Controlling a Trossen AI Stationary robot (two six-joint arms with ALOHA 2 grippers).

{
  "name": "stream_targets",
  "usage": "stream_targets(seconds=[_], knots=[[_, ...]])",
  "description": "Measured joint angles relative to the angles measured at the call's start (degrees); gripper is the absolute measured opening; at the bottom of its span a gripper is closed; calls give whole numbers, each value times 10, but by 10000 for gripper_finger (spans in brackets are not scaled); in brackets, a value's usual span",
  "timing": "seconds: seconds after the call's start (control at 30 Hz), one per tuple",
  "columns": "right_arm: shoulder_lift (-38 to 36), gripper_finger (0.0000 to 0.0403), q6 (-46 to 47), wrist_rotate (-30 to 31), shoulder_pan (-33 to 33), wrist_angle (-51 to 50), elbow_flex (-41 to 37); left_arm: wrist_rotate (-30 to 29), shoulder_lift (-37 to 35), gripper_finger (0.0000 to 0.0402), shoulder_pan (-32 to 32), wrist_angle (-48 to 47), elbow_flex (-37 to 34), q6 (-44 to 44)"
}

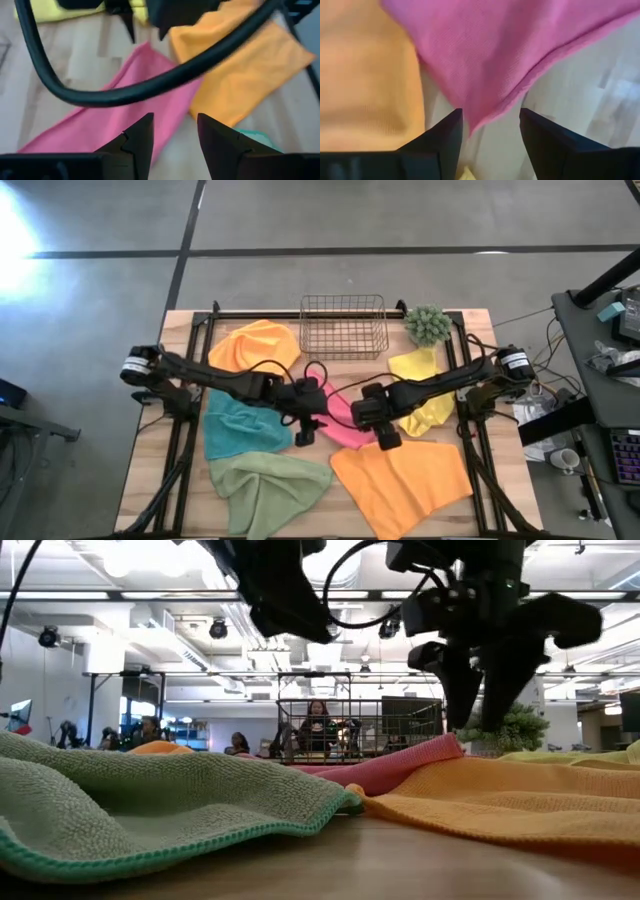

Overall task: Fold microfiber towels
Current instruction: Fold the pink microfiber cloth

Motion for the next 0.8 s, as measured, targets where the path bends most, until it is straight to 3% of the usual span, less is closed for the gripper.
stream_targets(seconds=[0.47, 0.8], knots=[[-1, 199, -68, 0, 27, 8, -46, -5, 23, 136, -18, 9, 44, -19], [-4, 199, -39, 0, 27, 2, -40, -6, 111, 136, -49, 1, 72, -48]])
